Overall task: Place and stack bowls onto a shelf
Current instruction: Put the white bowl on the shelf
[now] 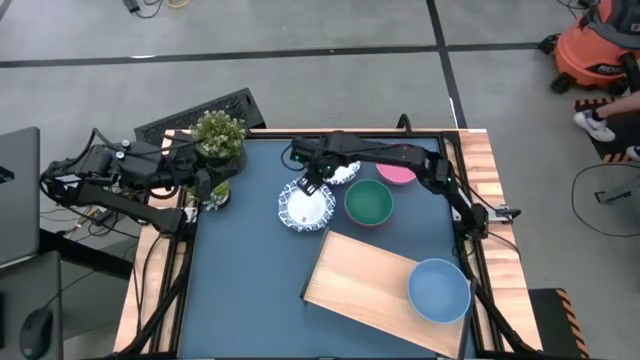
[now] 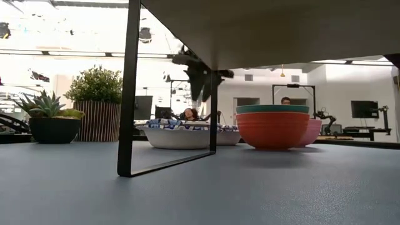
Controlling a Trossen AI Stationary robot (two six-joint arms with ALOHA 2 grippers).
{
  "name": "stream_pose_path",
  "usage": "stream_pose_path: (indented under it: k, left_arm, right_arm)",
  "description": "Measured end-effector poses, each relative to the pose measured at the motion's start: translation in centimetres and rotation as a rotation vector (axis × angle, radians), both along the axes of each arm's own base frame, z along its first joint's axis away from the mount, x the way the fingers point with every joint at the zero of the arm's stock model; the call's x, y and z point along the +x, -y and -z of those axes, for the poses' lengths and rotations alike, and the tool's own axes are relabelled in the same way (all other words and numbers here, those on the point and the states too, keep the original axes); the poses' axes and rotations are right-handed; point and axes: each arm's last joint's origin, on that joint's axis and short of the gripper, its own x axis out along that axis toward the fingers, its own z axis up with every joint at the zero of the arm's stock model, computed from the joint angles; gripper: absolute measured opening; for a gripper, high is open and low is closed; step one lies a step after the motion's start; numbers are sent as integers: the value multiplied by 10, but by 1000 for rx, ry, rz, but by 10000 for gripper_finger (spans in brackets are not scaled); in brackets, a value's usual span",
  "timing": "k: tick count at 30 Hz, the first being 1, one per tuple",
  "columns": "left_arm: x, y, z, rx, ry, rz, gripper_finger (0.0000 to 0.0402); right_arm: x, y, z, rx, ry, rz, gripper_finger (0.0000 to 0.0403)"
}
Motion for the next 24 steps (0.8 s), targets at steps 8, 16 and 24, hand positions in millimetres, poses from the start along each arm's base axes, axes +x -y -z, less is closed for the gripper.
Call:
stream_pose_path:
  k: [8, 16, 24]
  left_arm:
    - [-1, 0, 1, -19, -7, -2, 243]
    - [0, 0, 1, -30, 0, -7, 243]
    - [0, 0, 1, -46, 7, -14, 243]
  right_arm:
    - [-5, -4, 26, 76, -76, 46, 194]
    - [-11, -17, 44, 103, -168, 45, 188]
    - [-14, -18, 58, 108, -199, 47, 176]
